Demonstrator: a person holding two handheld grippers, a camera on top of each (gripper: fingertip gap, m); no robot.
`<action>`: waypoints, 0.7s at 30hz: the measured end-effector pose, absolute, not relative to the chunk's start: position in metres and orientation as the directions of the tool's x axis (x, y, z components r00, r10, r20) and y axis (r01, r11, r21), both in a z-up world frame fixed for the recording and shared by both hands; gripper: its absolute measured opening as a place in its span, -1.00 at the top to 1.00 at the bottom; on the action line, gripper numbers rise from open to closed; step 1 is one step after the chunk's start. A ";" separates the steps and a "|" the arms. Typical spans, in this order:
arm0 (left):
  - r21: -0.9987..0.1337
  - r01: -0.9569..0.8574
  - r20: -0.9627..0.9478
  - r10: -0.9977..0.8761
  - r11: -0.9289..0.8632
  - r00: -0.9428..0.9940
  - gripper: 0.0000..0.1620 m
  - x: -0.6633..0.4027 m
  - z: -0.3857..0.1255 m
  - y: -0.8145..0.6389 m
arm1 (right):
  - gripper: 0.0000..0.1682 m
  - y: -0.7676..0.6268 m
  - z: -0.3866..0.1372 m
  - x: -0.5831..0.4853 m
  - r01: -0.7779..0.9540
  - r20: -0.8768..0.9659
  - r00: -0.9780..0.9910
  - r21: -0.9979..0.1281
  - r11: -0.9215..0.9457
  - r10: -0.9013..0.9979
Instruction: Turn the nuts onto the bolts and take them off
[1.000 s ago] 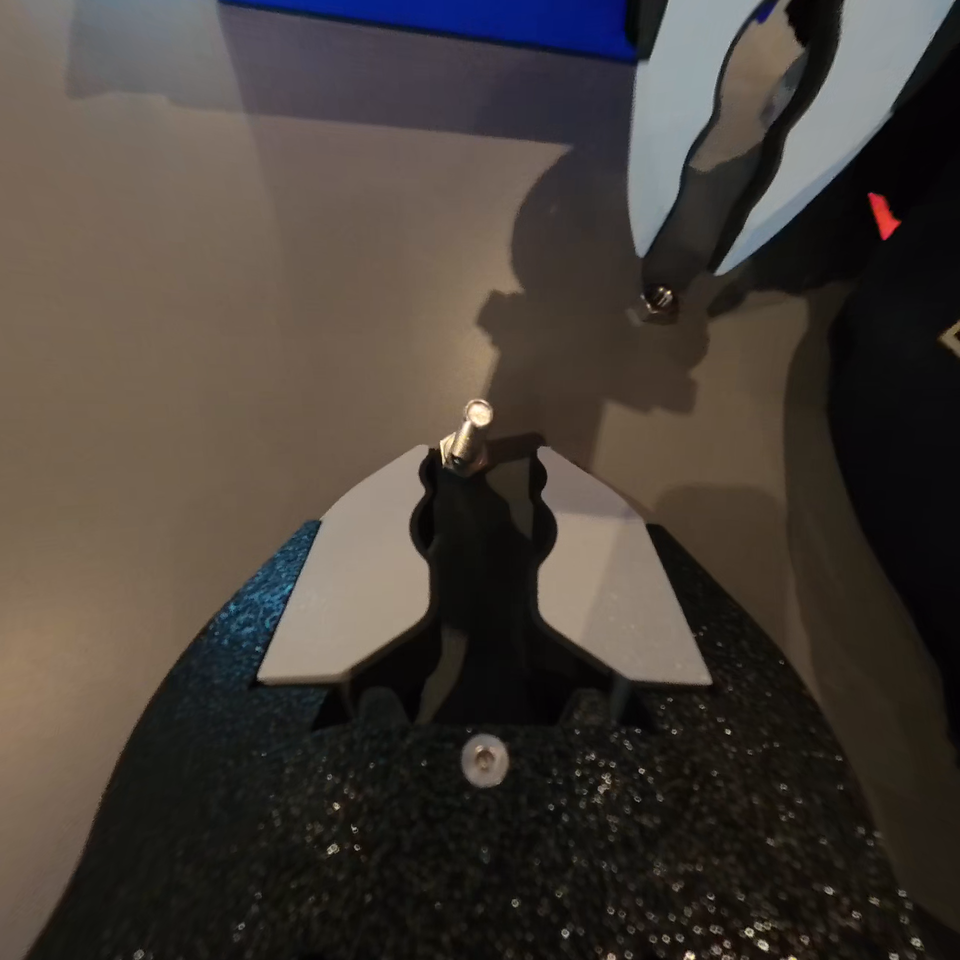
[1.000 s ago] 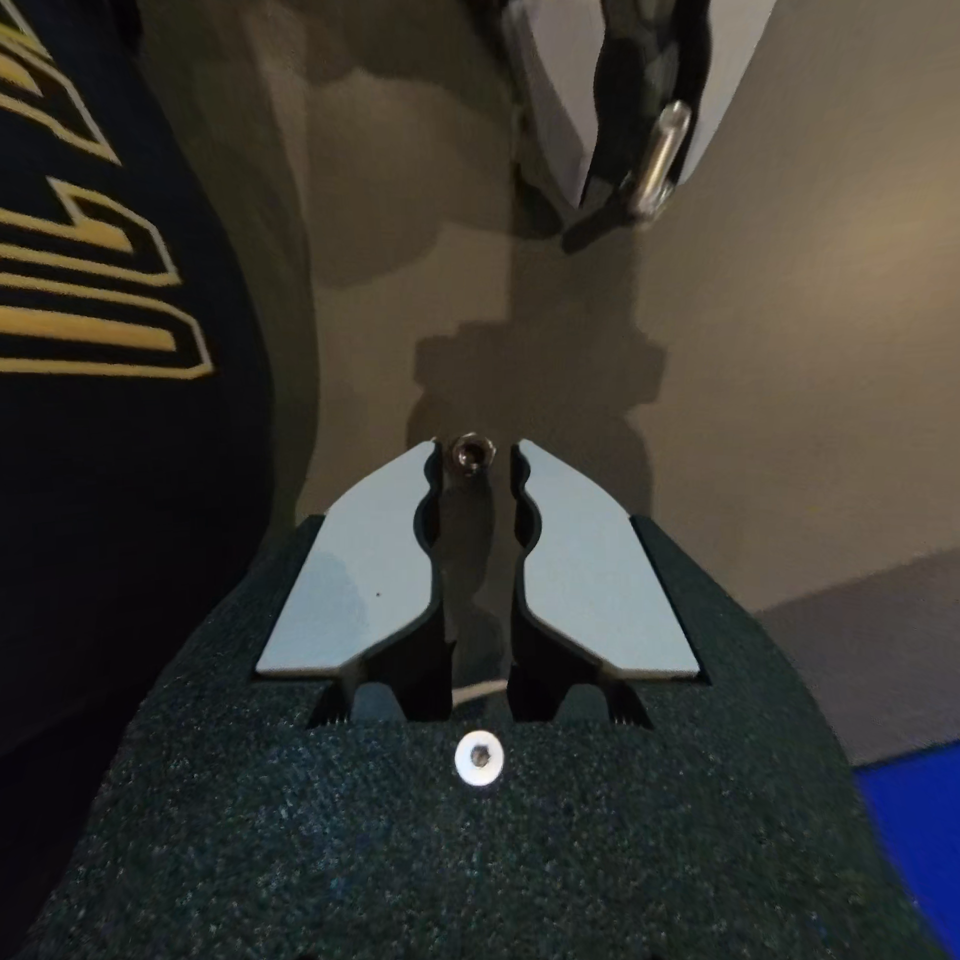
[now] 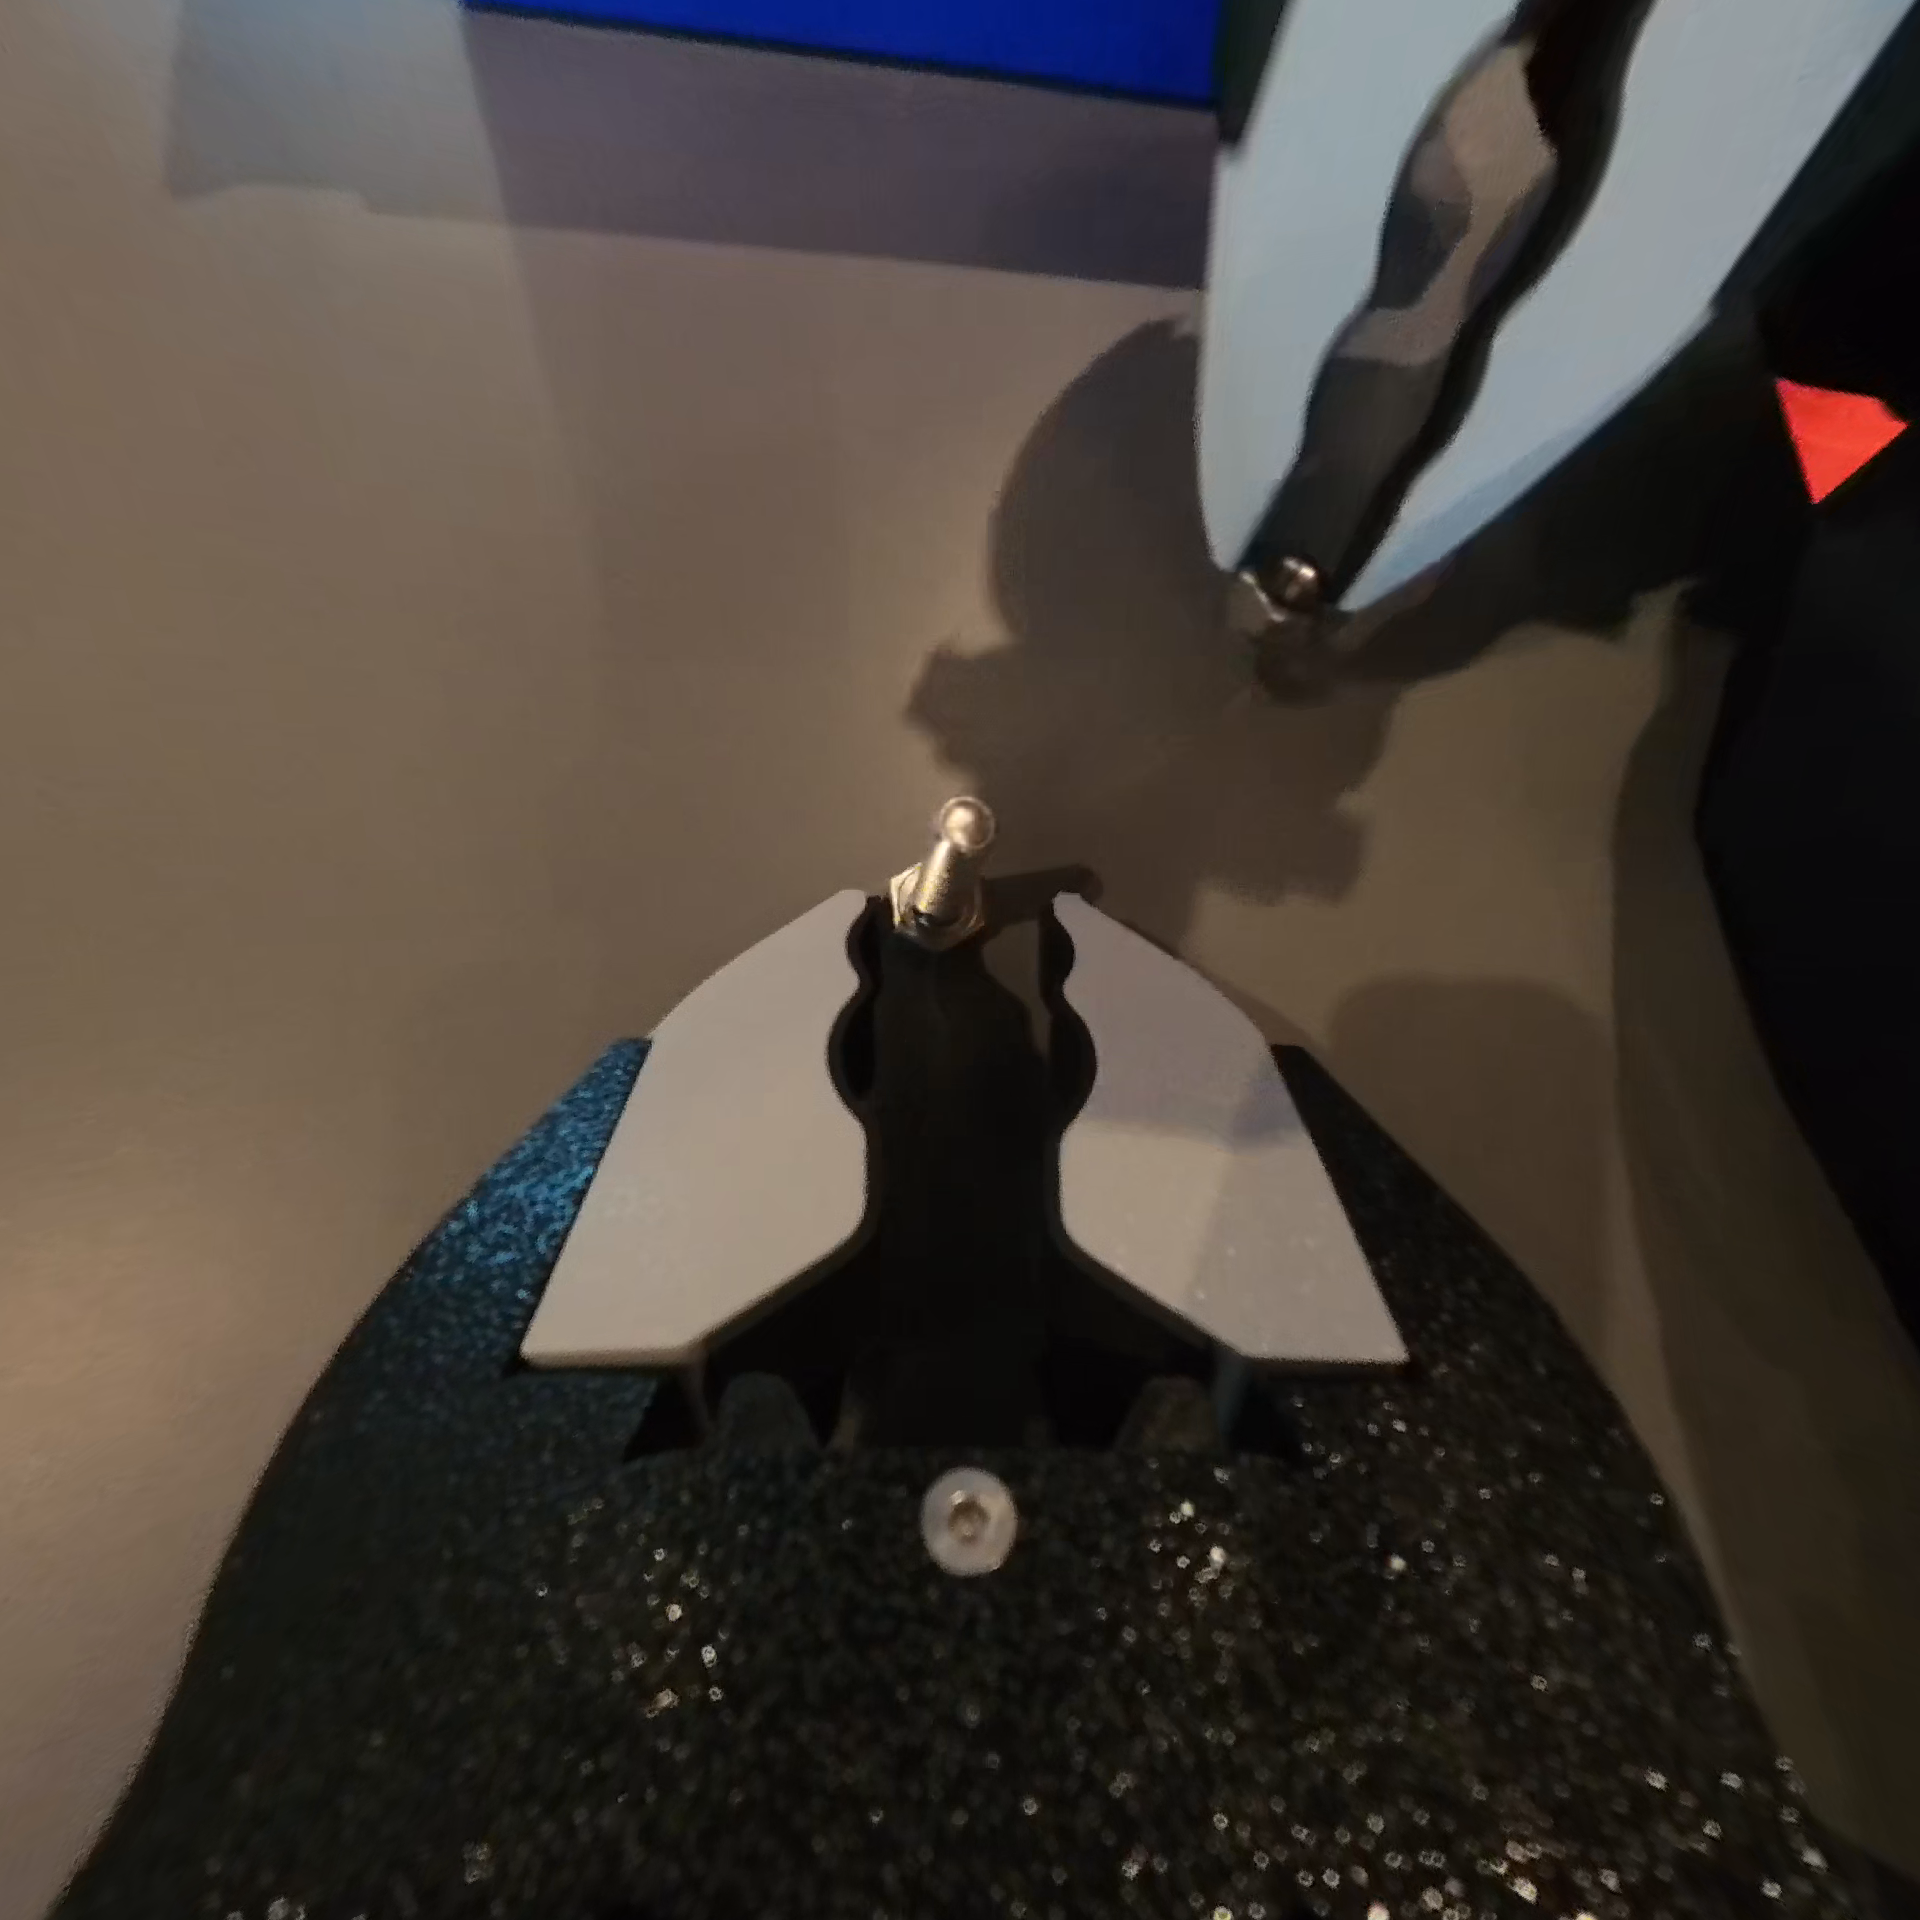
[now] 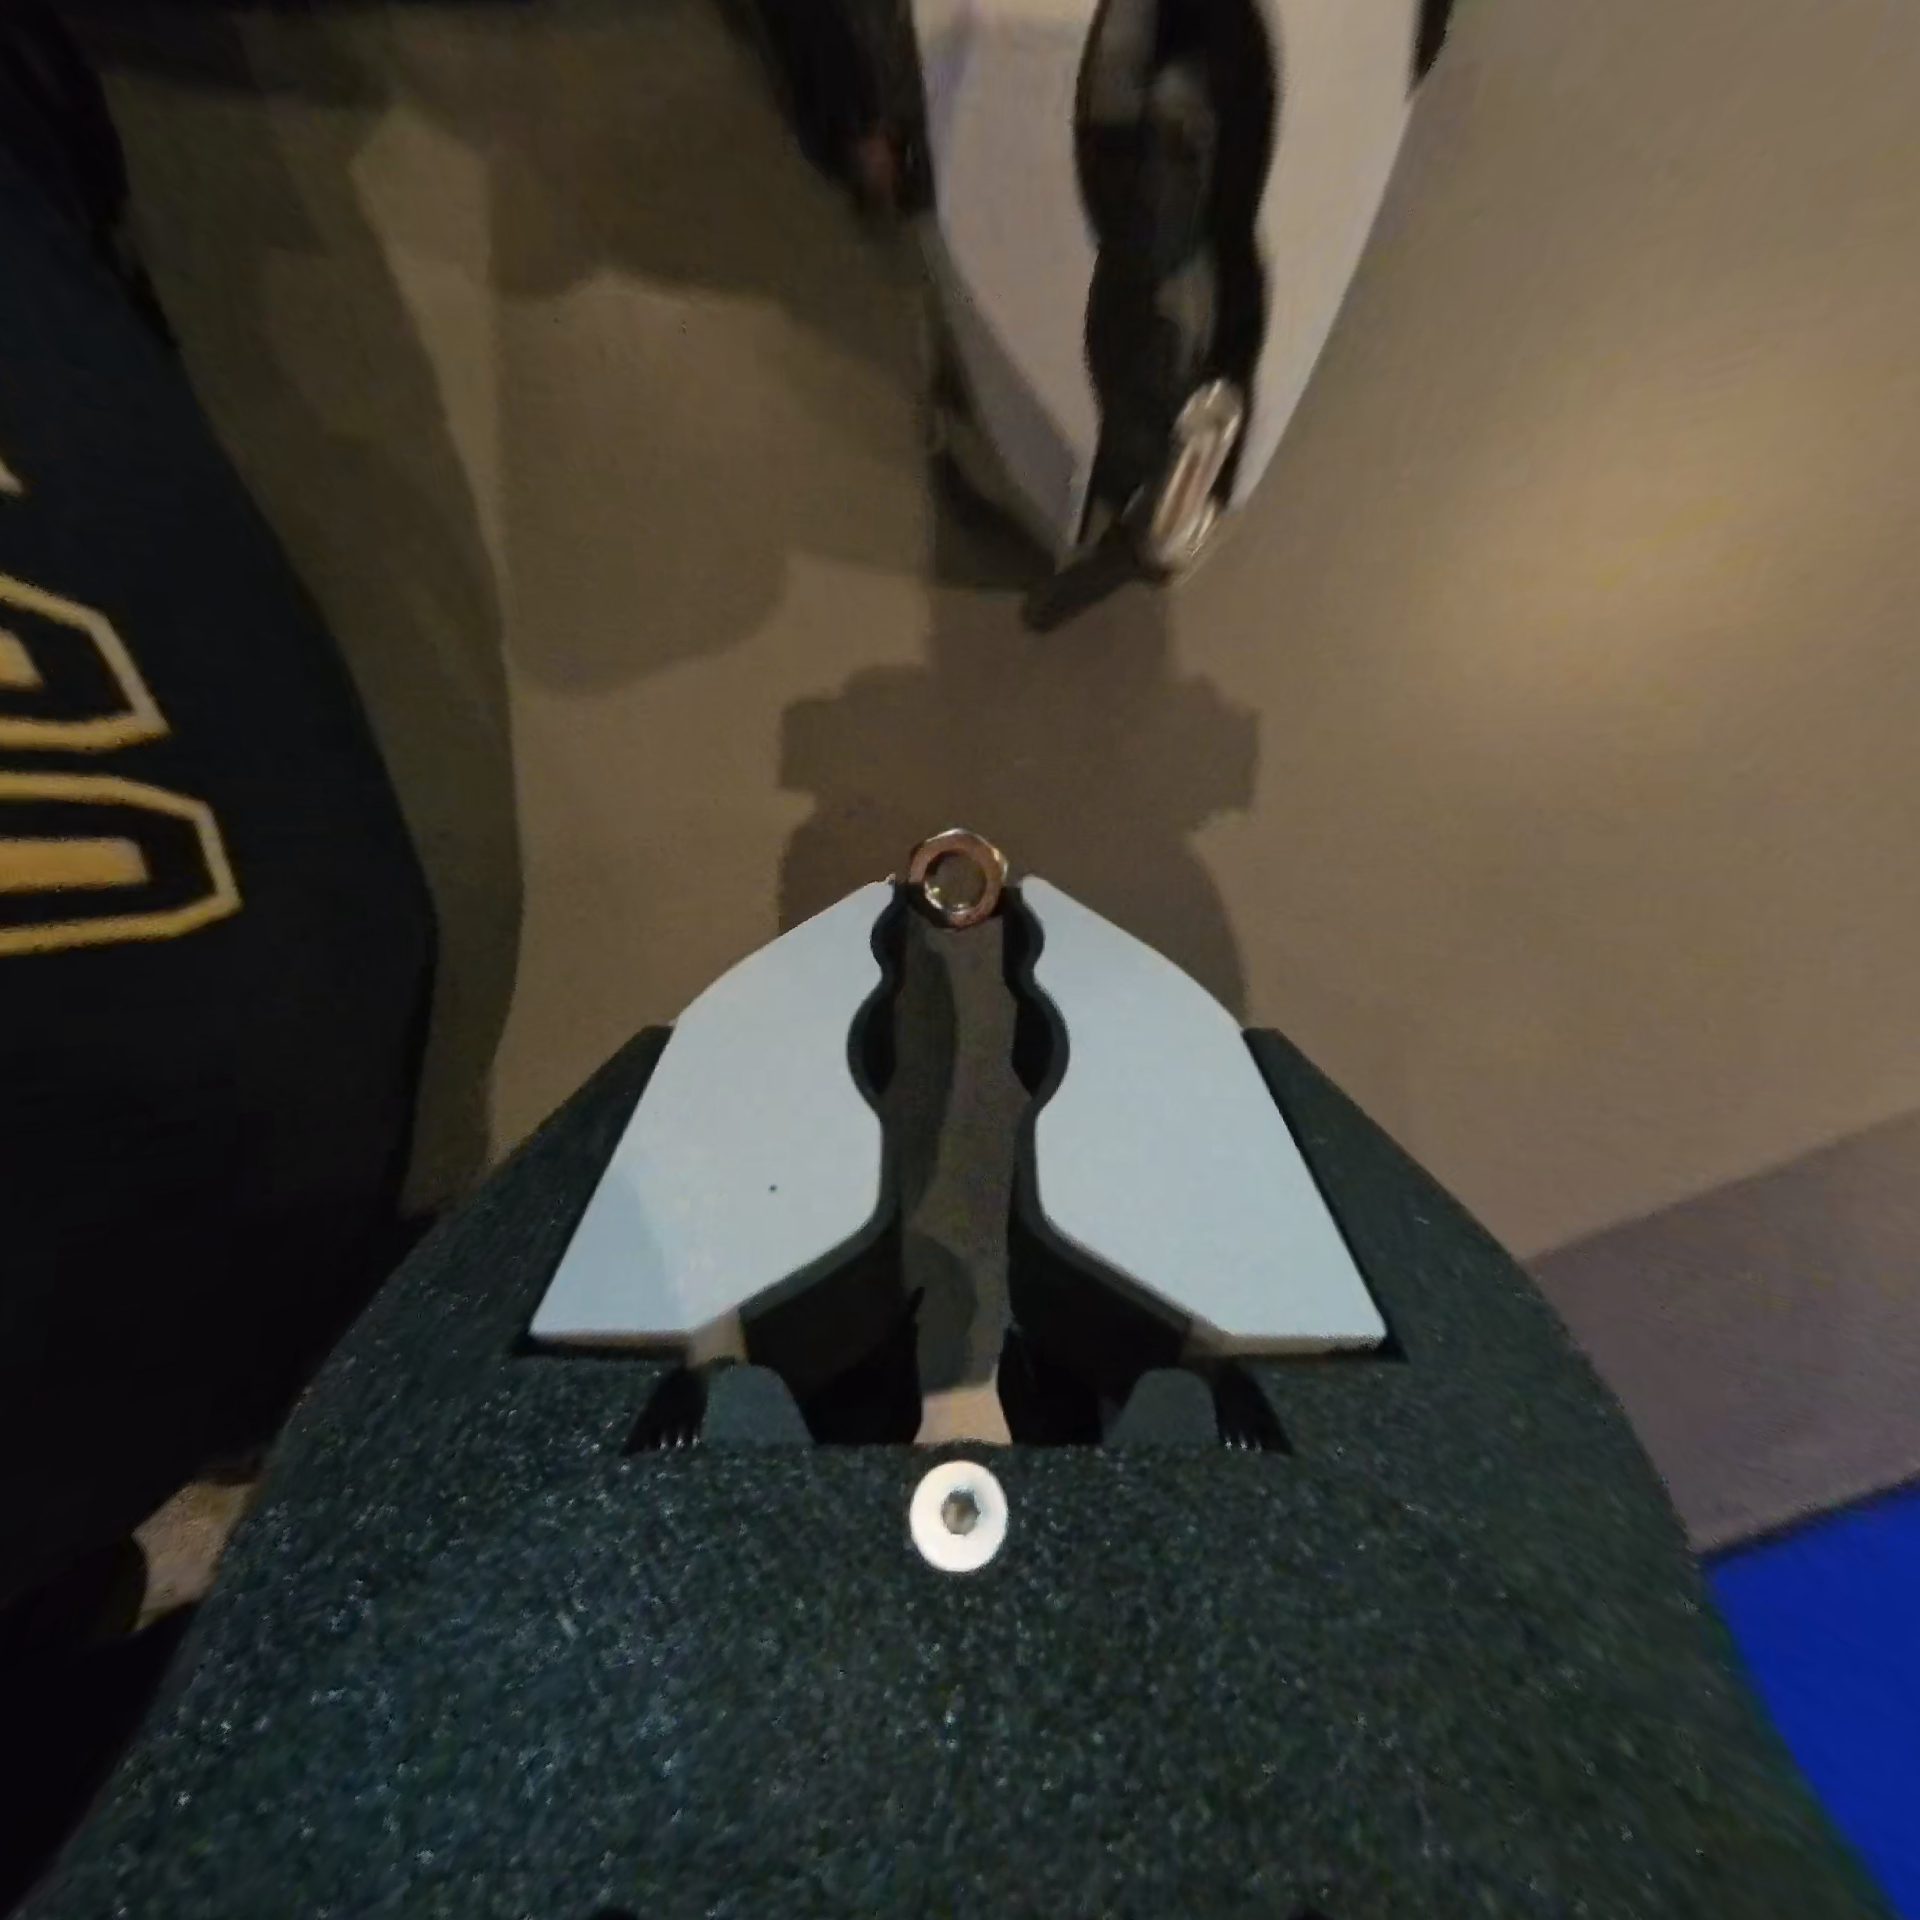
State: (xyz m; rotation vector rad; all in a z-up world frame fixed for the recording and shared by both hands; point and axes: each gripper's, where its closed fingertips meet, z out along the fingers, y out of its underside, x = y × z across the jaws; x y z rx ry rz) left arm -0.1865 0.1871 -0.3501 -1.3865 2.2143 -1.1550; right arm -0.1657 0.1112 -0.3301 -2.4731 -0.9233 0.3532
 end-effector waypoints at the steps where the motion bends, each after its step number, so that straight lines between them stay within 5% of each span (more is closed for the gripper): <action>1: -0.750 -0.626 0.173 -0.851 0.213 -0.497 0.65 -0.186 -0.350 0.187 | 0.79 0.121 -0.323 -0.166 0.555 -0.051 0.732 -0.533 -0.639 0.679; 6: -0.750 -0.628 0.180 -0.850 0.208 -0.496 0.66 -0.186 -0.350 0.187 | 0.79 0.161 -0.300 -0.175 0.587 -0.055 0.674 -0.566 -0.579 0.737; 21: -0.746 -0.625 0.182 -0.832 0.230 -0.524 0.78 -0.180 -0.351 0.181 | 0.79 0.184 -0.314 -0.184 0.706 -0.067 0.608 -0.409 -0.577 0.791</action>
